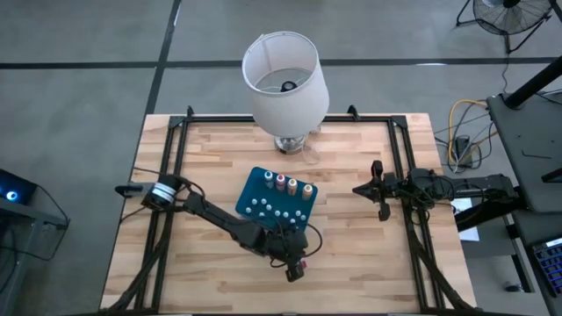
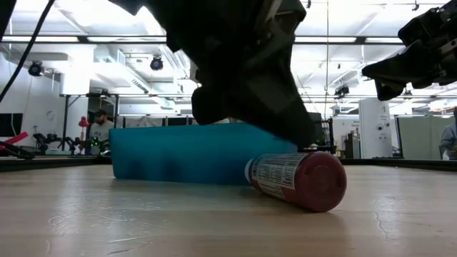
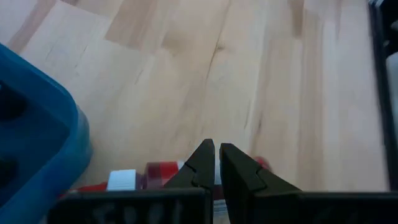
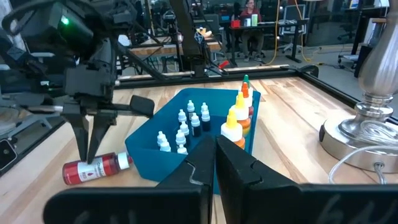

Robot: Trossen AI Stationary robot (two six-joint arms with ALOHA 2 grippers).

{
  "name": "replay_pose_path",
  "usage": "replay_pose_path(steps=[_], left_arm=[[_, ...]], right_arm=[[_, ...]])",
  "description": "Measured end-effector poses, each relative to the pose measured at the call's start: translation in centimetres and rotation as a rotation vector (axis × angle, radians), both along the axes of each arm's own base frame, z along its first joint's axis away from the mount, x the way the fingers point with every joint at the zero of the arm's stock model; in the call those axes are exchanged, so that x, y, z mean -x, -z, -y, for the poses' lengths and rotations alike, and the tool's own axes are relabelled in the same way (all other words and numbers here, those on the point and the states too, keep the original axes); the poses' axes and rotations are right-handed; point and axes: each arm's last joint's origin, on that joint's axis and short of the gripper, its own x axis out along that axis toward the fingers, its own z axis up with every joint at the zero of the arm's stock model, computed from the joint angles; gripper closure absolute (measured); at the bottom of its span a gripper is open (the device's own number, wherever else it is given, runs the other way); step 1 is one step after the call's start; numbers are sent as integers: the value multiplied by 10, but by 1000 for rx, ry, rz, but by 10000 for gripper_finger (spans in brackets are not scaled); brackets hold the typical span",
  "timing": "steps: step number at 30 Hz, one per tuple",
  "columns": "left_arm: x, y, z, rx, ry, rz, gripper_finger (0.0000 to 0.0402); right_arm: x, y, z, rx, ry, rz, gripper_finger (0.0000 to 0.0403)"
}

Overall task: Pick & Place food coloring
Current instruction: Put the large red food coloring bottle into the blue container

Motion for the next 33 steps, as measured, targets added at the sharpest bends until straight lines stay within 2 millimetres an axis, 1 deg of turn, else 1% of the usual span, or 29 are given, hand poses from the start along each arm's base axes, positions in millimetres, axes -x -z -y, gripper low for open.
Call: replay_pose_path(steps=[3, 9, 14, 21, 24, 33], left_arm=[[0, 4, 0, -18, 9, -8, 401], [2, 6, 1, 12, 47, -53, 401], [10, 5, 2, 32, 40, -124, 401], [21, -4, 8, 72, 24, -206, 401], [23, -9, 10, 83, 29, -198, 401], [17, -21, 6, 42, -3, -140, 402]], right_arm=[[0, 0, 0, 0, 0, 0, 394], [0, 0, 0, 0, 0, -1, 394], [0, 0, 0, 0, 0, -1, 394], [0, 0, 0, 0, 0, -1, 394], [0, 0, 0, 0, 0, -1, 394], [0, 0, 0, 0, 1, -1, 394]])
